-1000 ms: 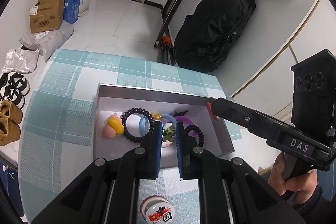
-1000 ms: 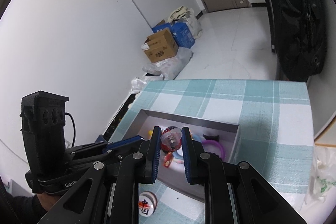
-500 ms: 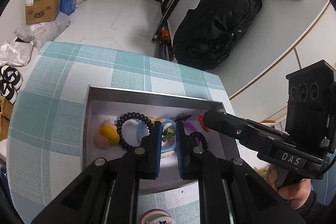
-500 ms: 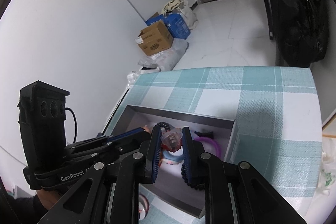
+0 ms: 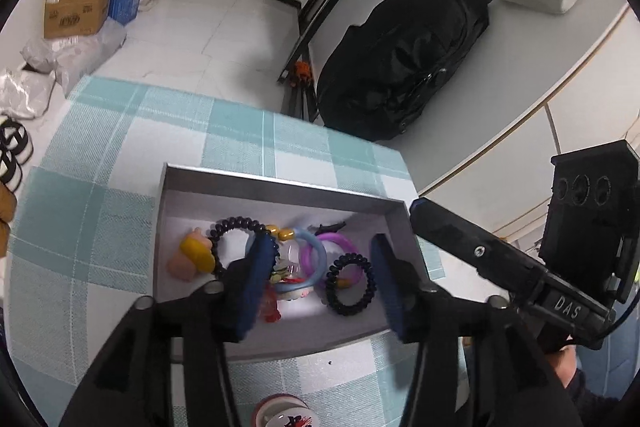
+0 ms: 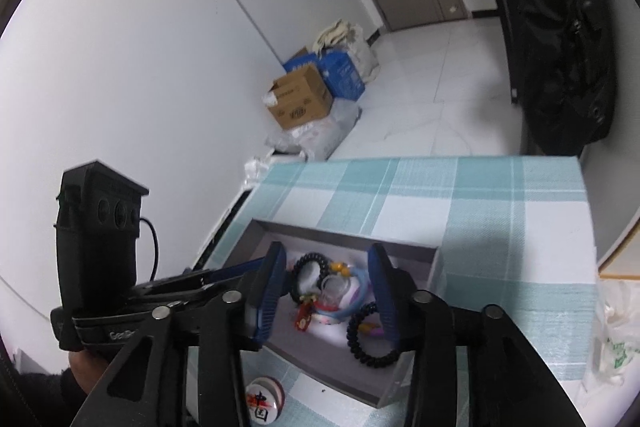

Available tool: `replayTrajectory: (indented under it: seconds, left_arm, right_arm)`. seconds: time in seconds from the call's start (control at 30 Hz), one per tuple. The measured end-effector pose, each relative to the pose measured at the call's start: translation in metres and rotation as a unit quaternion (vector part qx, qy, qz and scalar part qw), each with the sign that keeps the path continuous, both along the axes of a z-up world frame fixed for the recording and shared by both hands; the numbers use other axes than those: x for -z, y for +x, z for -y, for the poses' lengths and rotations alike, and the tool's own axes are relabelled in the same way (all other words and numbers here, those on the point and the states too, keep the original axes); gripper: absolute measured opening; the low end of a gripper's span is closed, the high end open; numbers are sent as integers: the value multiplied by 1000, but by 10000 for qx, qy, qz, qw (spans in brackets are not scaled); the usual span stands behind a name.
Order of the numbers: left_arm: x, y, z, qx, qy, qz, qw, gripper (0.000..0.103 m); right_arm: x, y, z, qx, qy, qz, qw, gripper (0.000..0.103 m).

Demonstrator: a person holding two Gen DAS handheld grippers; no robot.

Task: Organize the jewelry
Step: 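Carry the trinket and charm over the box and open both grippers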

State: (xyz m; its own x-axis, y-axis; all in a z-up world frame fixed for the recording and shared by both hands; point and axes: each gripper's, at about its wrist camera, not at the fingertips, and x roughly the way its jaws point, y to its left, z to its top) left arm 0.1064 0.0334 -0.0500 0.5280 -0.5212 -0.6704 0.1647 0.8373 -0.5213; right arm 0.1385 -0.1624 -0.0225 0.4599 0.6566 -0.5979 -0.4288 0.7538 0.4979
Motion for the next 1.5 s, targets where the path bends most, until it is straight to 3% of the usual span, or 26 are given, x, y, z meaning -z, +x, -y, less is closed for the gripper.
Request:
replayTrajectory:
  seconds: [0.43, 0.5, 0.6, 0.93, 1.1, 1.5]
  left_arm:
    - [-15, -27, 0, 51, 377, 611, 9974, 54]
    - [-16, -31, -2, -10, 455, 642, 9969, 62]
    - [-16, -41, -9, -160, 559, 680, 9960, 65]
    - [-16, -66, -30, -594, 648, 560, 9946, 67]
    - [-11, -75, -33, -723, 688, 467, 9939, 72]
    - [-1, -89, -39, -974, 810, 236, 9917, 73]
  right_arm:
    - [-10, -16, 17, 288, 43, 297, 9991, 62]
    - [-12, -19, 17, 294, 34, 367, 9989, 65]
    - [-12, -25, 18, 319, 2, 444, 9985, 70]
    - [-19, -52, 19, 453, -227, 782, 9956, 85]
    - [-19, -66, 13, 363, -410, 887, 9946, 86]
    - [-4, -104, -9, 8, -742, 791, 9941, 87]
